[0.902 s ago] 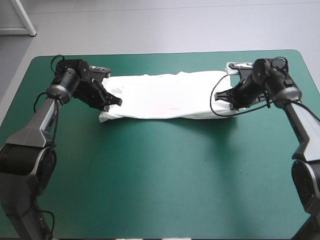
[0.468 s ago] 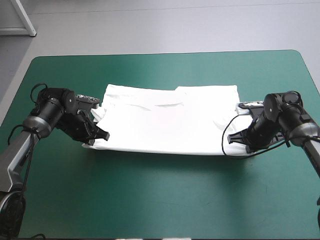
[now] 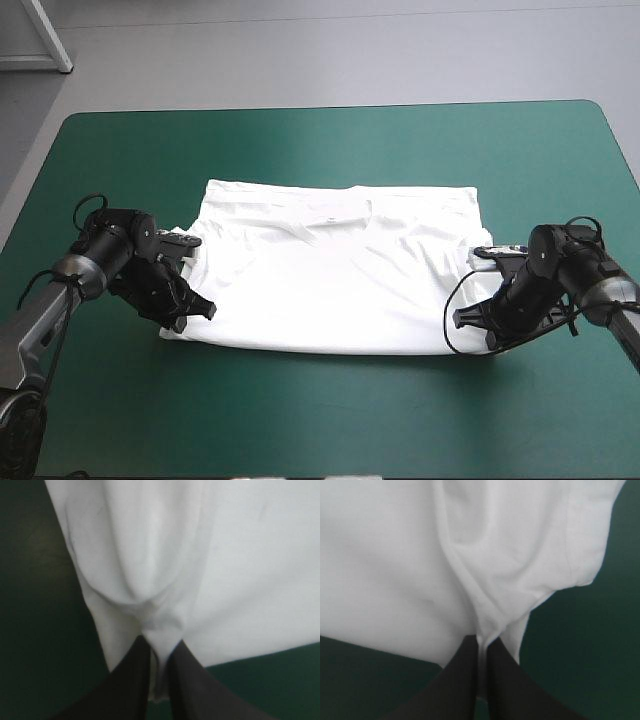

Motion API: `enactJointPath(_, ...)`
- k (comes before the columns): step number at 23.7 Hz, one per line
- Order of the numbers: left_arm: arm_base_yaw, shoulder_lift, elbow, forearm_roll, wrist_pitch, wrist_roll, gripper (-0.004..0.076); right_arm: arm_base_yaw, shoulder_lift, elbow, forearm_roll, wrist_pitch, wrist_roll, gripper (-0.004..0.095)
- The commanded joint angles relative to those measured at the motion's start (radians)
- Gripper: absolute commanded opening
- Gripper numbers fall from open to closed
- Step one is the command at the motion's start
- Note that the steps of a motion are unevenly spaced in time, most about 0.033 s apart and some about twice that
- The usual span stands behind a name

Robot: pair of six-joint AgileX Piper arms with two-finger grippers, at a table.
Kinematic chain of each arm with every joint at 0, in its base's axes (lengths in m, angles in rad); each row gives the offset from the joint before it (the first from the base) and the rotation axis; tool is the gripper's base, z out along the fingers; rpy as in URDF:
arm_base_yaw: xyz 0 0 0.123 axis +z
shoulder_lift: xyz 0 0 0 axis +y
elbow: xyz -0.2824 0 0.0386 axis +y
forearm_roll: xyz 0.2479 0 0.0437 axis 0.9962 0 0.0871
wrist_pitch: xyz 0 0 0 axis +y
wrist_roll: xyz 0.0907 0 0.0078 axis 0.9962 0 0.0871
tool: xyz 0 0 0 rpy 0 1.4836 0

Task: Fold the cloth

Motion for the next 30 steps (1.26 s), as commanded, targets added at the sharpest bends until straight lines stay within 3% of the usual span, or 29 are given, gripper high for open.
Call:
enactJointPath(1, -0.003, -0.042, -0.019, -0.02, 0.059, 0.0, 0.0334, 0.0, -0.036, -0.013, 0.0, -0.052, -0.034, 0.0391)
enactJointPath(2, -0.003, -0.042, -0.019, -0.025, 0.054, 0.0, 0.0379, 0.0, -0.036, -0.015, 0.0, -0.067, -0.037, 0.047)
enactJointPath(3, -0.003, -0.042, -0.019, -0.027, 0.018, 0.002, 0.0458, 0.0, -0.036, -0.023, -0.003, -0.101, -0.04, 0.0647)
enactJointPath(6, -0.003, -0.042, -0.058, -0.038, -0.004, -0.023, 0.0473, 0.0, -0.04, -0.061, -0.025, -0.142, -0.019, 0.0795)
enactJointPath(11, -0.003, -0.042, -0.391, -0.035, 0.063, -0.059, 0.047, 0.0, -0.086, -0.247, -0.114, -0.07, -0.009, 0.0805)
enactJointPath(14, -0.003, -0.073, -0.472, -0.03, 0.074, -0.059, 0.047, -0.002, -0.137, -0.277, -0.196, -0.033, 0.042, 0.0805)
enactJointPath(16, -0.003, -0.105, -0.448, 0.037, 0.074, -0.101, 0.047, -0.002, -0.169, -0.273, -0.188, 0.026, 0.046, 0.0805)
enactJointPath(25, -0.034, -0.128, -0.175, 0.052, 0.069, -0.105, 0.047, -0.002, -0.208, -0.251, -0.057, 0.03, 0.06, 0.0805)
enactJointPath(30, -0.039, -0.12, -0.03, 0.095, 0.008, -0.156, 0.0461, -0.002, -0.208, -0.251, -0.033, 0.03, 0.06, 0.0805)
